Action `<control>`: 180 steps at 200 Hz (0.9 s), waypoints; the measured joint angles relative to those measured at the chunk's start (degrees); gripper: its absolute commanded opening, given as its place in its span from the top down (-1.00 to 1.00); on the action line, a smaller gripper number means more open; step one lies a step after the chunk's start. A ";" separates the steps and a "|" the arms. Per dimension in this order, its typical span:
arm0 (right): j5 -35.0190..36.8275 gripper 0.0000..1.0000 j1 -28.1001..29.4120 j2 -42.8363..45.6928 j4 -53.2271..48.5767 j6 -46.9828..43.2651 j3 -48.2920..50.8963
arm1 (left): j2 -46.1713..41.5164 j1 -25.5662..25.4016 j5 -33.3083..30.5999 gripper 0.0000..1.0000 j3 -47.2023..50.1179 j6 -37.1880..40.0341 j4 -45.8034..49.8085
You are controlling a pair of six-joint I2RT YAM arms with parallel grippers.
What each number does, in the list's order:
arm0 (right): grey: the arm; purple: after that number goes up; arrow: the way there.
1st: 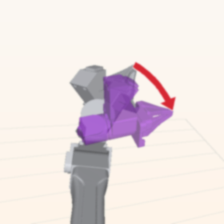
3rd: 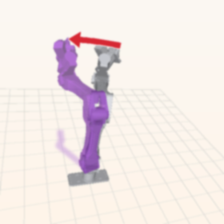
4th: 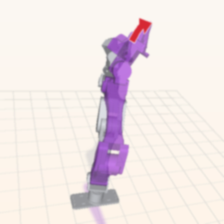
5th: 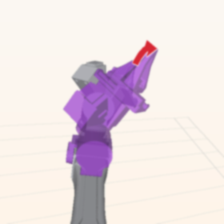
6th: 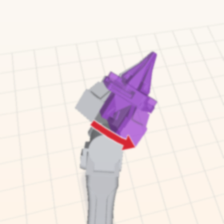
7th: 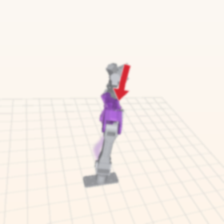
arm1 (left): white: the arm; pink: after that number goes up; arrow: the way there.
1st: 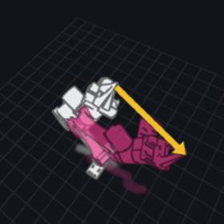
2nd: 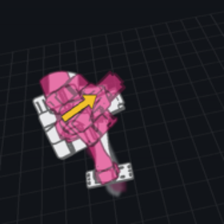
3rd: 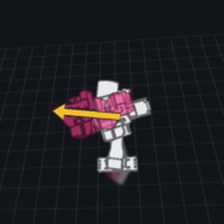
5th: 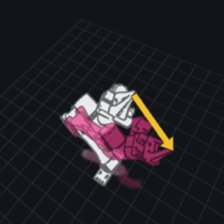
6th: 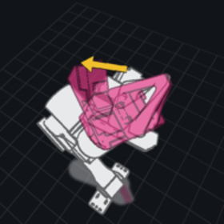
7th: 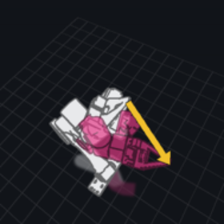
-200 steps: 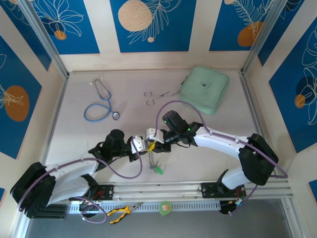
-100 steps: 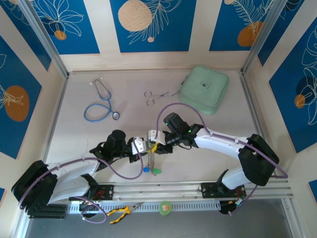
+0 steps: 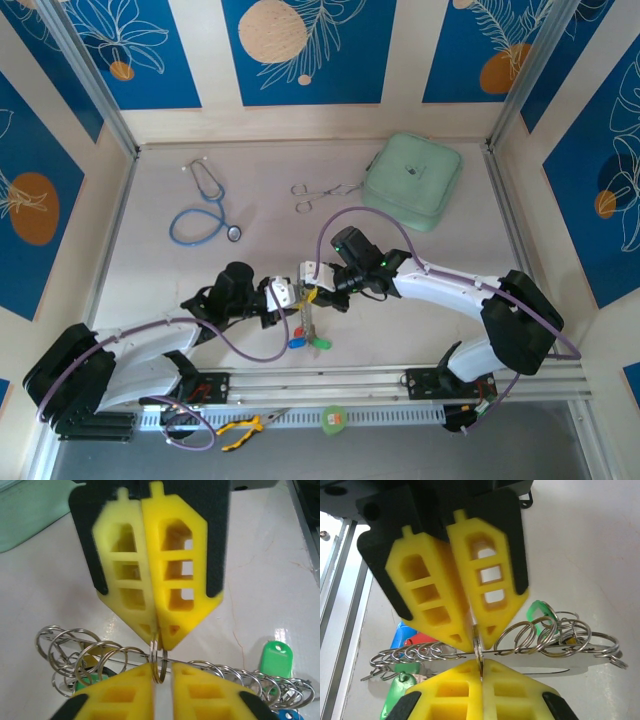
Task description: Put the keys on the keyring
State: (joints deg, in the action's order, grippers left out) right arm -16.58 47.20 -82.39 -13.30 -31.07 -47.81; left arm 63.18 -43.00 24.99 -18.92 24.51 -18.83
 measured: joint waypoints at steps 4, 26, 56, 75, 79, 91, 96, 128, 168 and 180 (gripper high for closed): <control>0.02 1.00 0.07 0.00 -0.02 -0.02 0.00 | 0.00 0.00 -0.04 0.60 -0.11 -0.09 0.00; 0.42 1.00 0.22 -0.04 -0.63 -0.39 -0.07 | 0.00 -0.07 0.02 0.63 -0.42 -0.09 0.02; 1.62 1.00 0.74 -1.11 -1.86 -1.07 -0.39 | 0.09 -0.24 0.28 0.92 -0.96 0.07 0.48; 1.84 0.84 0.68 -1.18 -2.25 -1.14 -0.48 | 0.46 -0.28 0.63 1.00 -1.44 0.33 1.40; 1.73 0.69 0.61 -1.09 -2.16 -0.81 -0.46 | 0.46 -0.28 0.66 1.00 -1.46 0.28 1.44; 0.94 0.46 -0.11 -0.44 -1.14 0.37 0.20 | 0.44 -0.28 0.66 1.00 -1.49 0.26 1.29; 0.20 0.43 -0.52 0.35 0.13 0.87 0.94 | 0.44 -0.31 0.63 1.00 -1.49 0.24 1.25; -3.65 0.38 -4.72 8.92 5.57 5.97 7.48 | 0.44 -0.31 0.57 1.00 -0.63 -1.36 -1.53; -4.90 0.39 -5.22 13.42 12.66 11.15 13.53 | 0.44 -0.31 0.42 1.00 3.82 -6.36 -10.40; -4.83 0.40 -4.81 13.68 14.51 11.69 15.10 | 0.44 -0.31 0.44 1.00 4.90 -7.80 -12.74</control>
State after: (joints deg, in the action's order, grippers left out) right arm -21.41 42.39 -68.71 1.21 -19.38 -32.71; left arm 63.61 -43.31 25.43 -14.02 16.71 -31.57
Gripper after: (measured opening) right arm 0.304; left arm 0.064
